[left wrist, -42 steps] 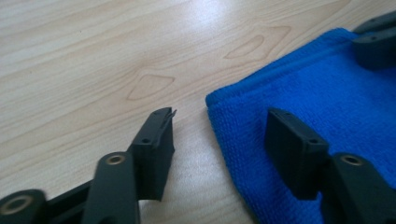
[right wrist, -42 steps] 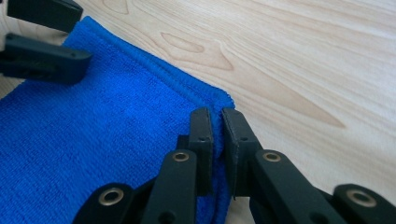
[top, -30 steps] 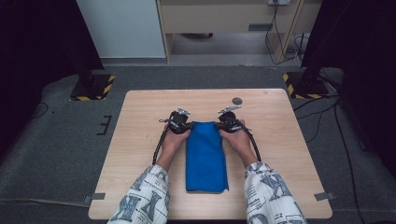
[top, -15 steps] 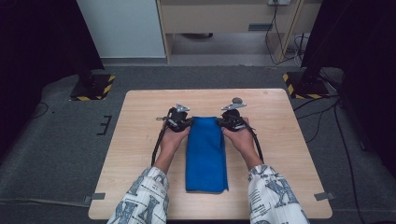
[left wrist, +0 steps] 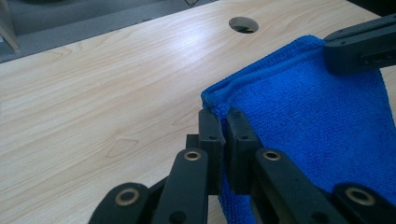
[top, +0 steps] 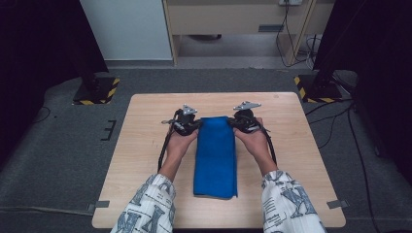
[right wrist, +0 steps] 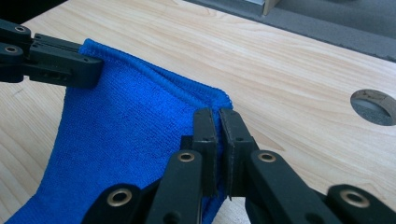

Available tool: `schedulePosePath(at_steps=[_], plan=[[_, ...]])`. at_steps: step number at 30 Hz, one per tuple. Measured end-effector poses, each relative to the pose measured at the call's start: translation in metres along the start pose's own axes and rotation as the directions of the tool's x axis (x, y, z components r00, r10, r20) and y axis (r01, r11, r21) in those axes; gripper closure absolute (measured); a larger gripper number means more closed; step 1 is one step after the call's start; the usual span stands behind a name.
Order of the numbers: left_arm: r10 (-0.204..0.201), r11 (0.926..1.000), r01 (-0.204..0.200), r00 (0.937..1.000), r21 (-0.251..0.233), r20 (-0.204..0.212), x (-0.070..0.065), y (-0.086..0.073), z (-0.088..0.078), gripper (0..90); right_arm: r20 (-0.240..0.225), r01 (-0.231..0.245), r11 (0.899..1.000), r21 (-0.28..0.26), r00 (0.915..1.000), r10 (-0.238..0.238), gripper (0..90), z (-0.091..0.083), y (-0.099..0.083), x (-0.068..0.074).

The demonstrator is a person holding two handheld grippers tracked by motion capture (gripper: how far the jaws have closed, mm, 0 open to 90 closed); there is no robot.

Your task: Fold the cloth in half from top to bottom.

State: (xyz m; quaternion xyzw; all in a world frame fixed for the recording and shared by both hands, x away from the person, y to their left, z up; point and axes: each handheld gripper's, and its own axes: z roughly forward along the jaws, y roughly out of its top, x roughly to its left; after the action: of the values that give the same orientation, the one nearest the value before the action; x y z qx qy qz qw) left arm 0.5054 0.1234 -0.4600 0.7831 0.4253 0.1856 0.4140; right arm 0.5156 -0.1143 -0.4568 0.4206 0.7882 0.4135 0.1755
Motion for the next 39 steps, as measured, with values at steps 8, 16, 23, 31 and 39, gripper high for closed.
schedulePosePath(at_steps=[8,16,23,31,39], plan=[[0.006,0.9997,-0.006,1.0000,-0.022,-0.005,0.002,0.010,-0.008,86.3,-0.002,0.003,1.000,-0.022,1.0000,-0.003,86.1,-0.006,0.007,0.002],[0.024,0.9994,-0.024,0.9997,-0.024,0.003,-0.001,0.011,-0.011,86.2,-0.006,0.009,1.000,-0.020,0.9999,-0.009,86.1,-0.008,0.007,0.001],[0.037,0.9989,-0.037,0.9993,-0.030,0.000,-0.006,0.012,-0.021,86.3,-0.024,0.006,0.999,-0.045,0.9997,-0.007,86.1,-0.018,0.005,0.004],[0.032,0.9983,-0.032,0.9995,-0.049,-0.002,-0.005,0.015,-0.032,86.3,-0.044,0.010,0.997,-0.075,0.9989,-0.013,86.1,-0.031,0.011,0.010],[0.032,0.9977,-0.032,0.9995,-0.060,0.001,-0.001,0.015,-0.038,86.4,-0.054,0.012,0.997,-0.080,0.9984,-0.017,86.0,-0.030,0.018,0.013]])
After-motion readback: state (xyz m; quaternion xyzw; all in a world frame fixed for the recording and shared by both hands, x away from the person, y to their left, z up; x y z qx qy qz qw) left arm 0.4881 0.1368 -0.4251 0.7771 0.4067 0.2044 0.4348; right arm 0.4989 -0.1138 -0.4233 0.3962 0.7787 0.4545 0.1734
